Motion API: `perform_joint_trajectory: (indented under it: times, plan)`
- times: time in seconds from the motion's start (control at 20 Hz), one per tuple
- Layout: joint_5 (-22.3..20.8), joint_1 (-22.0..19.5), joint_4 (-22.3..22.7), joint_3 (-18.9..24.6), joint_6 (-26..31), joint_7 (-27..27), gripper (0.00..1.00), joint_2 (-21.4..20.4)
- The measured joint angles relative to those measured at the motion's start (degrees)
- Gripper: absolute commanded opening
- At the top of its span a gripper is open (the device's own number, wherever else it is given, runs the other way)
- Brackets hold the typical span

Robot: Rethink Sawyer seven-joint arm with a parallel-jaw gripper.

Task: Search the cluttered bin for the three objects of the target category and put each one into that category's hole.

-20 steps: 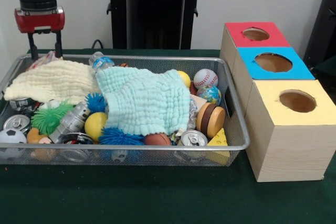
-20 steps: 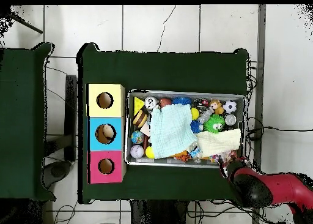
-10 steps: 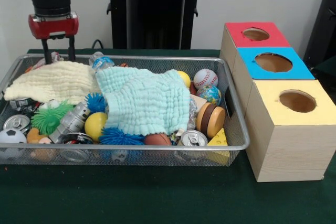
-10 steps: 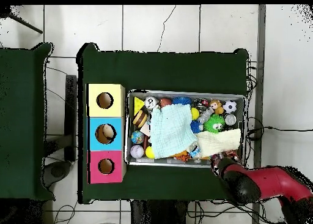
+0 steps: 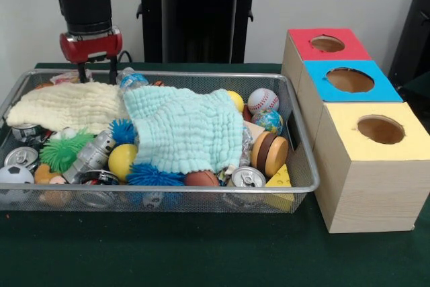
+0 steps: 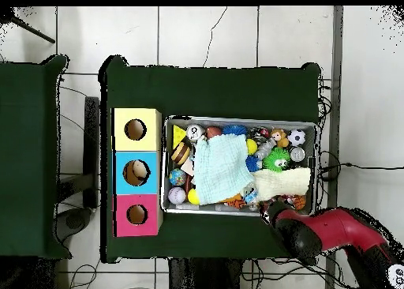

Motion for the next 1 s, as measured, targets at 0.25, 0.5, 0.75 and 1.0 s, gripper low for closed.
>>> perform_joint_trajectory:
  times: [0.25,0.5,0.75,1.0]
  plan:
    - [0.15,-1.54,0.01,0.01,-0.01,0.0,1.0,-0.01]
    - [0.82,-4.34,0.01,0.04,-0.01,0.0,1.0,-0.96]
    - [1.19,-5.05,0.03,0.11,-0.01,0.0,1.0,-1.63]
    - [3.15,-6.05,0.08,0.88,0.0,0.0,1.0,-3.56]
